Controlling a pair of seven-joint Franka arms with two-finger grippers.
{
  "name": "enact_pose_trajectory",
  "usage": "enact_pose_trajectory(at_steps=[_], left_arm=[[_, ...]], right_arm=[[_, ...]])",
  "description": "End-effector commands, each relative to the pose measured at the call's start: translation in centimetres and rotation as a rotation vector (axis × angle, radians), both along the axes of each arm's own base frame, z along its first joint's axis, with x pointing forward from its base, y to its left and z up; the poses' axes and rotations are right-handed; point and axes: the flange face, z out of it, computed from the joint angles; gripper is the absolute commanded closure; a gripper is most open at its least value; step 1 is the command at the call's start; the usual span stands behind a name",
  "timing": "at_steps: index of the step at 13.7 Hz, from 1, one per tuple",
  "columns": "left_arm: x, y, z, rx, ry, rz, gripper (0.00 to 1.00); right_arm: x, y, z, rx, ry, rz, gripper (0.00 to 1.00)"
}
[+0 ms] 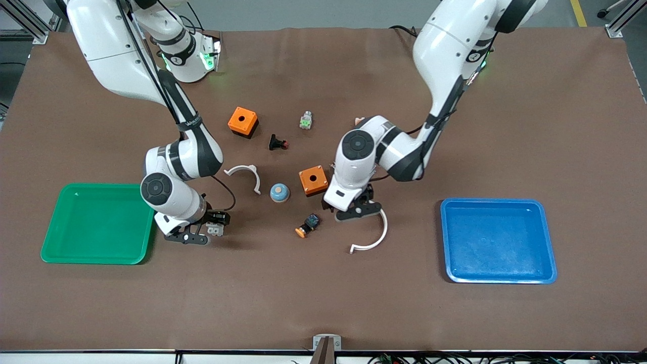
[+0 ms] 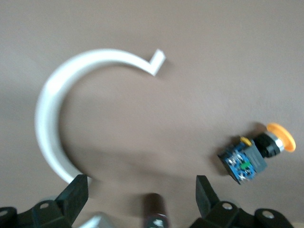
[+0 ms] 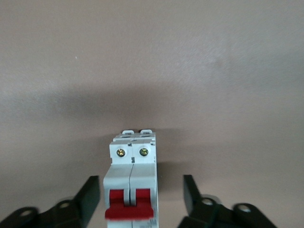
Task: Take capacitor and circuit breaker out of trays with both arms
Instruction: 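Lower the capacitor and breaker onto the table and open both grippers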
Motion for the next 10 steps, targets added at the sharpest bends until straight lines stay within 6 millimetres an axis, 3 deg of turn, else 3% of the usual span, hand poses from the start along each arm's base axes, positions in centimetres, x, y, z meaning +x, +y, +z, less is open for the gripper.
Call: enact_pose_trajectory(at_steps=[1,4,7,9,10], left_arm=[[2.9,8.6,9.7,0.084,0.002,-0.094,0.0],[4.8,17.6,16.2,0.127,0.031,-0.108,0.0],[5.3,26.2,22.3,0.155,0.03,-0.197,0.0],[4.4,31.6,26.4,0.173,0.044,-0.25,0.0],[3.6,33.9,28.1,0.18,0.058,-0.259,0.0]], right_arm=[[2.7,-0.9,5.1,0.004,0.009,0.003,0.0],[4.2,-4.8,10.7,0.006,0.017,0.007,0.0],[3.8,-11.0,15.9,0.017,0.089,0.104,0.0],[3.0,-16.1,19.4,0.01,0.081,0.075,0.0],[2.5,-17.4,20.7,0.007,0.09,0.089,0.0]])
